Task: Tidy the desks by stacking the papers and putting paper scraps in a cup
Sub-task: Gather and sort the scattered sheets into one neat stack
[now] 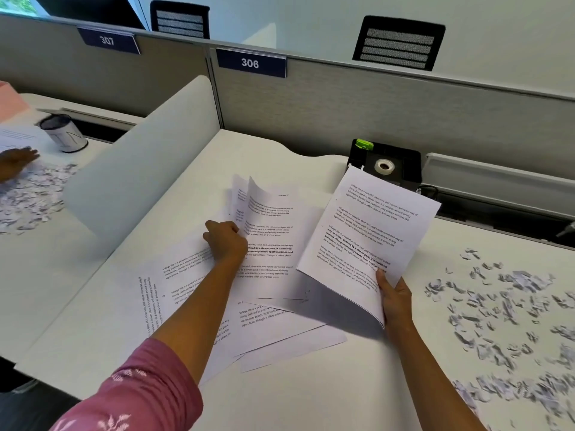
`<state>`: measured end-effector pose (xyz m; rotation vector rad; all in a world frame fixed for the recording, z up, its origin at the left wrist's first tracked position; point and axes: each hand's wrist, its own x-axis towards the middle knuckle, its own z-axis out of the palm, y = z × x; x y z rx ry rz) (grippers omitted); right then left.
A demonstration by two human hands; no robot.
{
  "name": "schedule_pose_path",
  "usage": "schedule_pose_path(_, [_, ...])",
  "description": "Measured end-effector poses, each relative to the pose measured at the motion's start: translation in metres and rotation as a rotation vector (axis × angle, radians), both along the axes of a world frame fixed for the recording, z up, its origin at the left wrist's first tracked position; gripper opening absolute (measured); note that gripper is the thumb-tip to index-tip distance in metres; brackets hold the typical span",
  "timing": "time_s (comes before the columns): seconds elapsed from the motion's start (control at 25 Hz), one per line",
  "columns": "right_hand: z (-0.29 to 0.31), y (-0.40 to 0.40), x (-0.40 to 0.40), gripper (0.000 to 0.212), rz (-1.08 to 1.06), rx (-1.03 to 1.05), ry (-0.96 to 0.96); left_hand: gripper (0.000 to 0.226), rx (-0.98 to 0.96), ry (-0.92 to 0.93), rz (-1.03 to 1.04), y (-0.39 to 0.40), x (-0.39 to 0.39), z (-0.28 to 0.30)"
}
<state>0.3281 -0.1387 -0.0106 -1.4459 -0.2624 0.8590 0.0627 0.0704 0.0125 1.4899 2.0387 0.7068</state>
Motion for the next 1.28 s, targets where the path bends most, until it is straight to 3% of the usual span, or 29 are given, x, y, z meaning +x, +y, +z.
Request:
schedule_pose_path(0.28, [-0.002, -0.002, 0.002, 0.025, 0.011, -0.006, -0.037, 0.006, 0.203, 0.091, -0.22, -0.046, 0.008, 0.01])
schedule_pose_path(0.36, [0.0, -0.003, 0.001, 0.025, 0.017, -0.003, -0.041, 0.023, 0.164, 0.044, -0.23, -0.06, 0.014, 0.012])
schedule_pose_path(0.44, [0.002, -0.003, -0.001, 0.023, 0.018, 0.005, -0.038, 0.045, 0.078, -0.096, -0.135, -0.063, 0.013, 0.013])
schedule_pose_path(0.52, [0.001, -0.004, -0.001, 0.019, 0.021, -0.007, -0.028, 0.055, 0.001, -0.183, -0.041, -0.055, 0.006, 0.009])
schedule_pose_path(0.76, [-0.002, -0.006, 0.0, 0.023, 0.022, -0.013, -0.026, 0.032, -0.137, 0.061, -0.013, -0.035, -0.001, 0.014])
schedule_pose_path(1.16, [-0.005, -0.005, 0.002, 0.028, 0.037, -0.03, -0.042, 0.015, -0.12, -0.028, -0.101, -0.028, 0.0, 0.016])
schedule_pose_path(1.28, [-0.004, -0.005, 0.003, 0.027, 0.038, -0.009, -0.044, 0.031, -0.069, -0.127, -0.106, -0.035, -0.005, 0.02])
